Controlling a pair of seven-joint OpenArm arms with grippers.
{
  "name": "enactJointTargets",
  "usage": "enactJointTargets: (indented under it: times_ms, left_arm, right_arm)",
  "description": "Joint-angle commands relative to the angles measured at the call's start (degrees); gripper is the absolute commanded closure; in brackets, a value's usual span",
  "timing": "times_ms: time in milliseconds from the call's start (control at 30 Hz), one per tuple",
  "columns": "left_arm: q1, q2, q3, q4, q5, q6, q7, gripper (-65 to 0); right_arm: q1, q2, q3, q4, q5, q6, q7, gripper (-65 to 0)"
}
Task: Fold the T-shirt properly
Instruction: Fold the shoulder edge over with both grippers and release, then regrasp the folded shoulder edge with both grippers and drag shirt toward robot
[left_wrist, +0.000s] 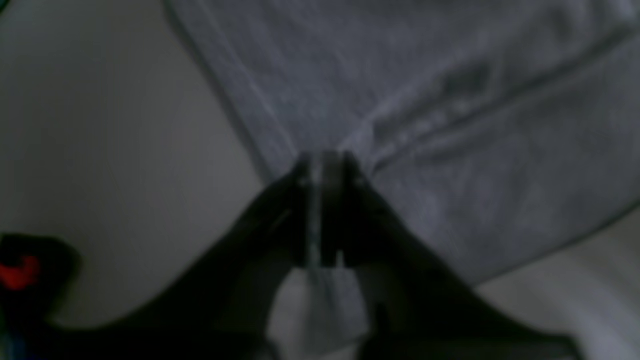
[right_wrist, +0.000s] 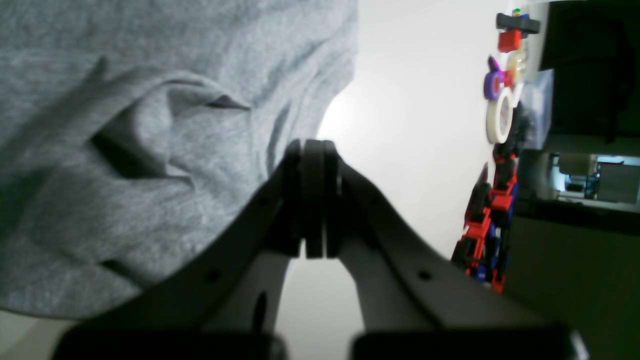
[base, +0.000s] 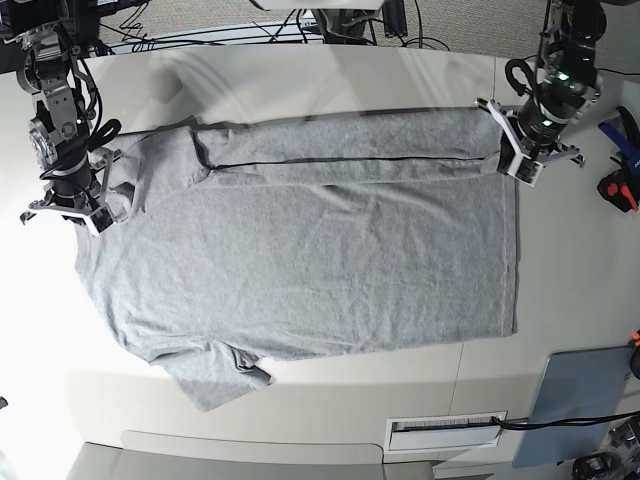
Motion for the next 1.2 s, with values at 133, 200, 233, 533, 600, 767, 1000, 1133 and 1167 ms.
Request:
enactJointTargets:
  times_ms: [133,200,233,533,600,767,1000,1133,1167]
  left_arm:
    - [0.0,4.7,-6.0,0.8,-7.5,-1.7,-0.2,0.0]
    - [0.0,6.1,-6.6,0.8,-9.5,-1.9,1.3,0.0]
    - [0.0,6.6,-6.6,0.8,-9.9,-1.9,1.7,0.0]
    - [0.3,8.4,-6.5,0.8,-9.8,-2.4,2.0,0.0]
    - [0.3,9.4,-6.5,0.6,-9.7,-3.1,2.0,0.0]
    - [-0.8,12.1,-6.4,-4.3,-9.8,-1.7,1.1,0.0]
    - [-2.9,12.8,-6.4,-11.7,-10.0,-3.4,1.7,0.0]
    - [-2.2,12.4,-6.4,-11.7,-10.0,-3.4,3.4,0.0]
    - [-1.8,12.1,-6.4,-11.7,-10.0,-3.4,3.5,0.0]
  right_arm:
    - [-1.9,-3.1,4.4,0.6,-0.6,-1.3,0.4,0.0]
    - [-2.7,-5.0,6.7,0.6,-0.2,-1.3,0.5,0.0]
    - [-3.0,-5.8,7.9,0.6,0.2,-1.2,0.6,0.0]
    - [-4.2,-7.5,11.8,0.2,5.3,-0.6,1.5,0.0]
    - [-4.2,-7.9,11.8,-1.8,5.6,-0.6,2.4,0.0]
    - [-4.2,-11.1,11.8,-8.2,5.6,-0.4,5.0,0.0]
    - [-4.3,-12.2,11.9,-10.0,5.6,2.6,2.3,0.0]
    - [-5.6,-12.2,11.9,-9.9,5.5,2.6,1.7,0.0]
    - [-6.3,-12.2,11.9,-9.9,5.3,2.6,1.7,0.0]
